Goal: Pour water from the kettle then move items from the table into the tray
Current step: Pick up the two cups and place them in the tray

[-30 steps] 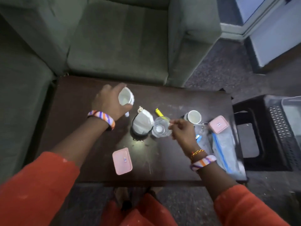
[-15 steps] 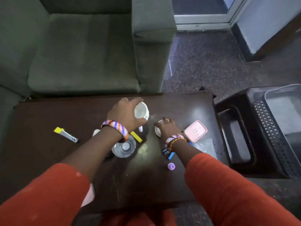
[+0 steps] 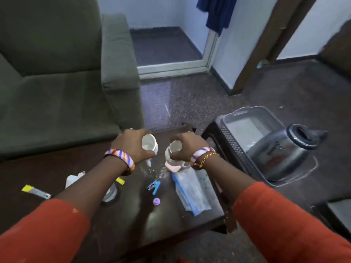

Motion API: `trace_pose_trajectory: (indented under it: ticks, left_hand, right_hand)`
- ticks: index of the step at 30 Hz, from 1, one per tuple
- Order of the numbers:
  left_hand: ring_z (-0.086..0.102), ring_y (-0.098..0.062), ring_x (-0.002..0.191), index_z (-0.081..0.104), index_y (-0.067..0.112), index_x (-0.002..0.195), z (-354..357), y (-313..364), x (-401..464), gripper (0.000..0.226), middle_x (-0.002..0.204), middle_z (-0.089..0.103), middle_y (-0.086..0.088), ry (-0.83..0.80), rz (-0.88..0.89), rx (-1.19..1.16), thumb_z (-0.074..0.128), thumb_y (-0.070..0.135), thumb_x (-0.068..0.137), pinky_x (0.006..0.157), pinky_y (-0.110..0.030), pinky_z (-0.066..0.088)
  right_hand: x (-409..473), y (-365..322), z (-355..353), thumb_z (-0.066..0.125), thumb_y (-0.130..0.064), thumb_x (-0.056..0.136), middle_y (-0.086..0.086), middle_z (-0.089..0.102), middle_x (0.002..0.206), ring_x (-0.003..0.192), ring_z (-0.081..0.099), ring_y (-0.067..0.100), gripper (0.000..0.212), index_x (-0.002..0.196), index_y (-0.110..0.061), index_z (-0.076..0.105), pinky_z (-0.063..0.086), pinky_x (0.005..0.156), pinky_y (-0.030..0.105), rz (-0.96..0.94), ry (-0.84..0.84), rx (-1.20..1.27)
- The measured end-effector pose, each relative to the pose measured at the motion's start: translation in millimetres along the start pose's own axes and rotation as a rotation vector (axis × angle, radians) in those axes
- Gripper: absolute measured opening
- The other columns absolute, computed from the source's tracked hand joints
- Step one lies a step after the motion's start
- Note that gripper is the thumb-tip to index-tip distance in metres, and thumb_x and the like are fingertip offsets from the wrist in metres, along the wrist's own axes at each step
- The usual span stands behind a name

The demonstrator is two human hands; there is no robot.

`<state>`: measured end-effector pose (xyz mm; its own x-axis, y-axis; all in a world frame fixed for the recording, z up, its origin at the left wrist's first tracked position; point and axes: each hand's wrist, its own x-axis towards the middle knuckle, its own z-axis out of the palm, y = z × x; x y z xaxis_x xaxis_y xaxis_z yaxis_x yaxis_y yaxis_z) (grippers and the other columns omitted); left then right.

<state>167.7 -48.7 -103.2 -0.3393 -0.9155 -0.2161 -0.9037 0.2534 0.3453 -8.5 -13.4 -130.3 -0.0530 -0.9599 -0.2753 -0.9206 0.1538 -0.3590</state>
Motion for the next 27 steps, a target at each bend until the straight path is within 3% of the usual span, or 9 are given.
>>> trace_pose_trajectory:
  ticks: [3, 8, 14, 19, 23, 27]
  left_hand:
    - [0.059, -0.035, 0.112, 0.057, 0.028, 0.122, -8.8, 43.0, -8.1, 0.060, 0.121, 0.065, -0.012, 0.042, 0.064, -0.022, 0.071, 0.045, 0.066, 0.089, -0.036, 0.049]
    - [0.060, -0.032, 0.106, 0.064, 0.019, 0.106, -21.4, 112.4, 2.9, 0.050, 0.113, 0.068, -0.011, 0.066, 0.174, -0.064, 0.071, 0.047, 0.065, 0.084, -0.034, 0.049]
    - [0.058, -0.035, 0.108, 0.059, 0.018, 0.114, -2.3, 200.4, 52.1, 0.056, 0.119, 0.063, -0.016, 0.074, 0.227, -0.162, 0.073, 0.040, 0.065, 0.085, -0.035, 0.048]
    - [0.057, -0.038, 0.106, 0.058, 0.017, 0.116, 47.8, 270.9, 120.5, 0.056, 0.119, 0.056, -0.019, 0.034, 0.127, -0.216, 0.072, 0.038, 0.066, 0.088, -0.037, 0.049]
    - [0.058, -0.037, 0.105, 0.060, 0.015, 0.115, 95.0, 308.2, 169.4, 0.053, 0.117, 0.057, -0.020, -0.044, -0.001, -0.200, 0.071, 0.038, 0.069, 0.088, -0.037, 0.049]
    - [0.058, -0.035, 0.111, 0.055, 0.020, 0.124, 133.1, 322.6, 200.4, 0.059, 0.120, 0.058, -0.015, -0.080, -0.099, -0.054, 0.068, 0.043, 0.071, 0.090, -0.037, 0.048]
  right_hand:
    - [-25.2, 14.6, -52.2, 0.070, -0.043, 0.062, 0.011, 0.068, 0.107, 0.098, 0.064, 0.032, 0.044, 0.102, -0.028, 0.066, 0.046, 0.072, 0.029, 0.021, 0.033, -0.068]
    - [-48.8, 47.4, -134.9, 0.073, -0.037, 0.063, 0.011, 0.070, 0.108, 0.095, 0.065, 0.030, 0.042, 0.103, -0.028, 0.068, 0.050, 0.075, 0.030, 0.056, 0.073, -0.144]
    - [-21.3, 125.5, -196.1, 0.075, -0.036, 0.062, 0.006, 0.067, 0.112, 0.085, 0.057, 0.019, 0.049, 0.109, -0.026, 0.066, 0.044, 0.069, 0.026, 0.067, 0.064, -0.179]
    - [45.1, 213.2, -203.0, 0.078, -0.033, 0.058, 0.007, 0.068, 0.109, 0.091, 0.063, 0.024, 0.049, 0.106, -0.024, 0.067, 0.049, 0.071, 0.027, 0.040, -0.057, -0.207]
    - [96.4, 277.4, -180.1, 0.077, -0.030, 0.063, 0.012, 0.067, 0.113, 0.100, 0.062, 0.028, 0.051, 0.111, -0.021, 0.064, 0.041, 0.070, 0.024, 0.006, -0.177, -0.230]
    - [127.8, 317.4, -152.0, 0.076, -0.033, 0.065, 0.016, 0.066, 0.114, 0.104, 0.061, 0.032, 0.053, 0.113, -0.016, 0.063, 0.049, 0.080, 0.030, -0.007, -0.203, -0.197]
